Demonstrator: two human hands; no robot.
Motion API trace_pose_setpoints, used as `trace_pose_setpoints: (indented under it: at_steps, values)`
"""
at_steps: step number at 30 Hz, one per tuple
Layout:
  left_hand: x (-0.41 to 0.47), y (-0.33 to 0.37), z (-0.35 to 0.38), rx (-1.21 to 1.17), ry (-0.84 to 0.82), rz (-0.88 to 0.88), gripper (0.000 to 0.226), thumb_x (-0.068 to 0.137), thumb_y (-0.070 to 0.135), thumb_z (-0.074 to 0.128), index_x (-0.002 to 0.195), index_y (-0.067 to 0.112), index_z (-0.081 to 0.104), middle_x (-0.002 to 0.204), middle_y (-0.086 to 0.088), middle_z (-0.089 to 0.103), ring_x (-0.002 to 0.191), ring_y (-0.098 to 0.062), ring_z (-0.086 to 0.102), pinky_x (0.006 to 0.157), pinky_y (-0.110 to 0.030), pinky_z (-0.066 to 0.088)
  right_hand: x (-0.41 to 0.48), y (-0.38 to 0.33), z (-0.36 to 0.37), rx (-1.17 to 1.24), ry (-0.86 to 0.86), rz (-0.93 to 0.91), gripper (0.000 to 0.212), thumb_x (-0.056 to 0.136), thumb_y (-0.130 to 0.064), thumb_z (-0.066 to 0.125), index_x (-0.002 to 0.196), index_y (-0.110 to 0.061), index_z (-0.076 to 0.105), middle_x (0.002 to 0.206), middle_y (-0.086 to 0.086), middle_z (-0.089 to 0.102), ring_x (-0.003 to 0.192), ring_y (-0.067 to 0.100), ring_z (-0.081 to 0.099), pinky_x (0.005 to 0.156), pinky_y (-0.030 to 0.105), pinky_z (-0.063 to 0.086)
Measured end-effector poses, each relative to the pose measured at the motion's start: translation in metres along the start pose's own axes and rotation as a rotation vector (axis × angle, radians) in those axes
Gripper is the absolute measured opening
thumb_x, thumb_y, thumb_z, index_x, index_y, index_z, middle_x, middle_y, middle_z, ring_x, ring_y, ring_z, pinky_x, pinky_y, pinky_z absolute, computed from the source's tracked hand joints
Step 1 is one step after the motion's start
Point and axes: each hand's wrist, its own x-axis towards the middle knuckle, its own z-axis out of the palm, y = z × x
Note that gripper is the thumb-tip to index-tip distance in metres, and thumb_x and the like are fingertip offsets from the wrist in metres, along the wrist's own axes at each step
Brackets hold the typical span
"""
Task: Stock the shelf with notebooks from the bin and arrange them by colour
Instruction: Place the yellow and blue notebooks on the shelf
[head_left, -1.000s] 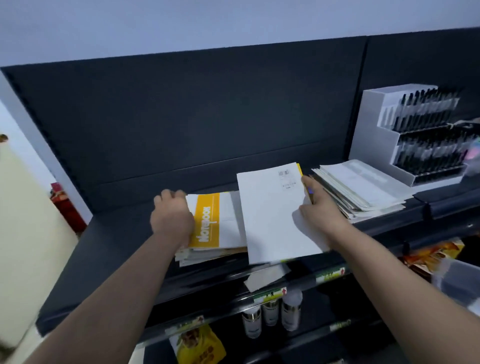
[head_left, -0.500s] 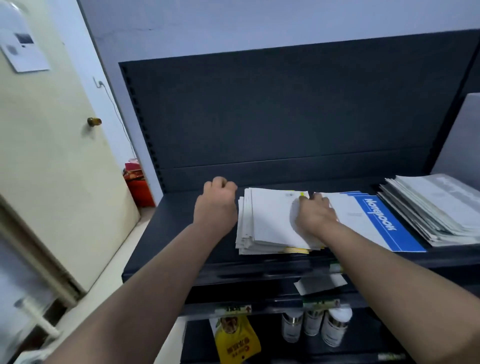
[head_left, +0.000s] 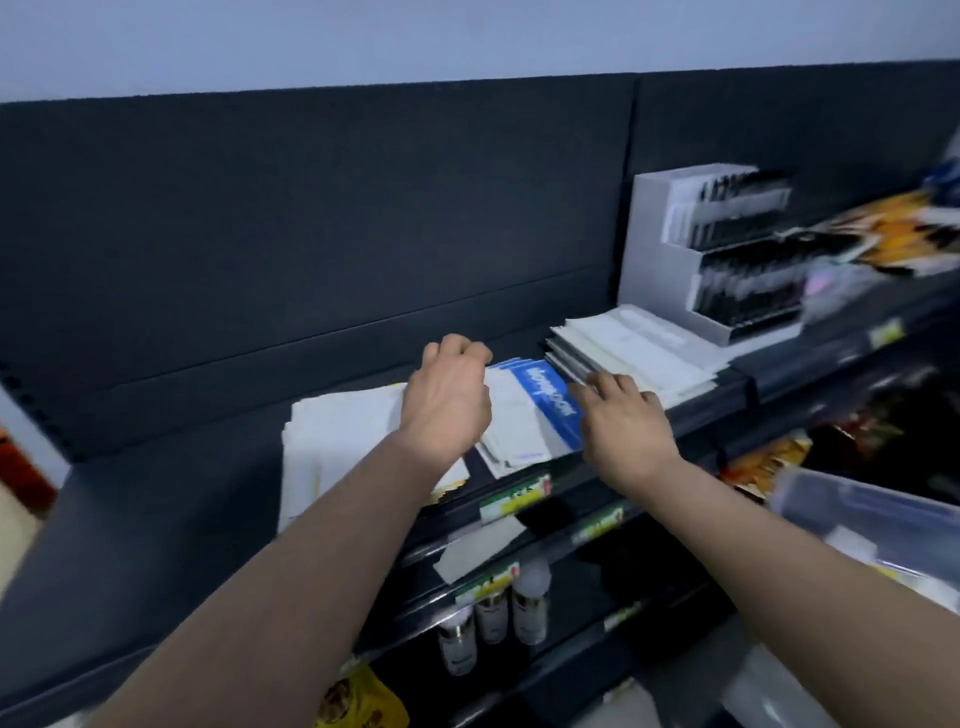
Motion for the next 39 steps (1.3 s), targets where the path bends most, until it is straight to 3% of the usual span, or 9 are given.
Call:
trace_pose_setpoints:
  at_steps: [10,18,22,29,32,35,39]
  values:
    - [0.015,0.227,0.11,-0.198,-0.227,0.387,0.039,0.091,0.018,0.057,0.13,0.02,0.052,0.133,-0.003,0.047,0.125,-0.025,0.04,0.101,-0.036,0.038,-0.131,0.229,0.045,-0.042,-0.207,0.5,0.05,0.09,-0.019,0.043,0.139,-0.024,0.036,0.14,0.003,0.04,0.13,0.026,0.036,0.098,0.04,0.037]
    - [-0.012,0.334,0.22,-0.159,-0.512,0.421,0.042,0.089,0.014,0.053,0.131,0.022,0.052,0.132,-0.004,0.049,0.122,-0.028,0.047,0.096,-0.041,0.047,-0.205,0.342,0.099,-0.003,-0.405,0.667,0.048,0.091,-0.021,0.044,0.139,-0.023,0.036,0.141,0.003,0.041,0.13,0.026,0.037,0.099,0.038,0.038]
    - [-0.027,0.359,0.266,-0.145,-0.712,0.315,0.039,0.09,0.015,0.055,0.129,0.016,0.054,0.138,-0.005,0.049,0.126,-0.026,0.048,0.101,-0.037,0.045,-0.215,0.368,0.135,0.084,-0.529,0.642,0.053,0.092,-0.022,0.046,0.143,-0.021,0.032,0.143,0.004,0.039,0.131,0.026,0.037,0.1,0.038,0.037]
    - [-0.054,0.372,0.32,0.035,-1.011,0.03,0.042,0.092,0.015,0.053,0.132,0.006,0.045,0.138,-0.014,0.048,0.127,-0.03,0.049,0.099,-0.036,0.043,-0.213,0.389,0.178,0.18,-0.71,0.441,0.057,0.089,-0.017,0.049,0.143,-0.018,0.031,0.141,0.006,0.036,0.131,0.026,0.035,0.102,0.039,0.037]
    - [-0.062,0.373,0.335,0.06,-1.049,-0.116,0.046,0.091,0.01,0.053,0.135,0.004,0.04,0.14,-0.014,0.047,0.128,-0.032,0.049,0.101,-0.036,0.043,-0.212,0.392,0.189,0.22,-0.77,0.401,0.059,0.087,-0.022,0.052,0.142,-0.018,0.032,0.139,0.007,0.038,0.128,0.027,0.037,0.101,0.04,0.037]
    - [-0.065,0.374,0.346,0.05,-1.083,-0.243,0.054,0.09,0.008,0.049,0.141,0.002,0.032,0.143,-0.016,0.045,0.13,-0.032,0.048,0.103,-0.036,0.042,-0.213,0.394,0.196,0.24,-0.83,0.403,0.055,0.085,-0.014,0.05,0.138,-0.014,0.033,0.137,0.009,0.038,0.126,0.029,0.039,0.099,0.041,0.037]
    - [-0.065,0.375,0.358,0.037,-1.01,-0.386,0.058,0.073,0.024,0.052,0.128,0.008,0.051,0.127,-0.012,0.061,0.113,-0.031,0.062,0.092,-0.037,0.051,-0.222,0.399,0.205,0.255,-0.812,0.402,0.05,0.087,-0.012,0.046,0.136,-0.013,0.037,0.14,0.007,0.035,0.125,0.028,0.039,0.098,0.038,0.038]
